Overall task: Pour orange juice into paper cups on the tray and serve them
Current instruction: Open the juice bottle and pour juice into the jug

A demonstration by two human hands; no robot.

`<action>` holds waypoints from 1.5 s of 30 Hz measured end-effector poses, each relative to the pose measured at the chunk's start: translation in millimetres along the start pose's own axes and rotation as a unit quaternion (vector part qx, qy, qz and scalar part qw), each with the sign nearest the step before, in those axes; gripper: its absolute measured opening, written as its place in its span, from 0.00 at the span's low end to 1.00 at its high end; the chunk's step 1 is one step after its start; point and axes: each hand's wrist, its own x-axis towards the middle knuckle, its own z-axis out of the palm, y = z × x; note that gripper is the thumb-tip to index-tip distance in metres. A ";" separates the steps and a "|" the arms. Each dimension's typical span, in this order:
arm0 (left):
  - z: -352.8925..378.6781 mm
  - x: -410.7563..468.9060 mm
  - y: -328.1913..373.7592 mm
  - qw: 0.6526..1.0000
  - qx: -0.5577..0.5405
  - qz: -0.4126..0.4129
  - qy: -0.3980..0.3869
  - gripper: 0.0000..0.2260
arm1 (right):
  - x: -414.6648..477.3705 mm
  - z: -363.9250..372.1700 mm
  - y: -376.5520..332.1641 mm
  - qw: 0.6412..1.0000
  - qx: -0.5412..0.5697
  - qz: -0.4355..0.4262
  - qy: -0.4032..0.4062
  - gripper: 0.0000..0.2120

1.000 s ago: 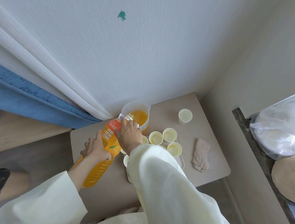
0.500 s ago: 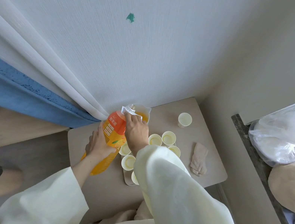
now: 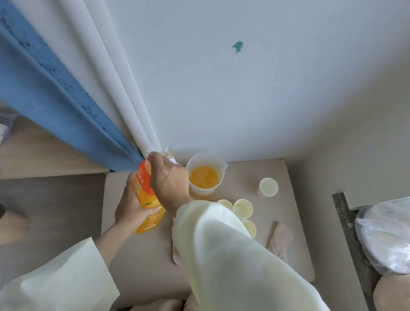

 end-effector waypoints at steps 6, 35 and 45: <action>-19.5 12.5 -45.0 0.998 -0.044 -0.030 0.024 0.51 | 15.6 0.4 -51.9 0.997 0.031 -0.061 0.031 0.17; -14.0 73.5 -82.8 0.699 -0.637 -0.309 -0.103 0.27 | 16.2 124.1 -60.4 0.951 -0.149 -0.190 -0.190 0.16; -21.1 82.2 -109.8 0.695 -0.648 -0.289 -0.116 0.26 | 10.0 124.7 -75.1 0.970 -0.088 -0.171 -0.149 0.19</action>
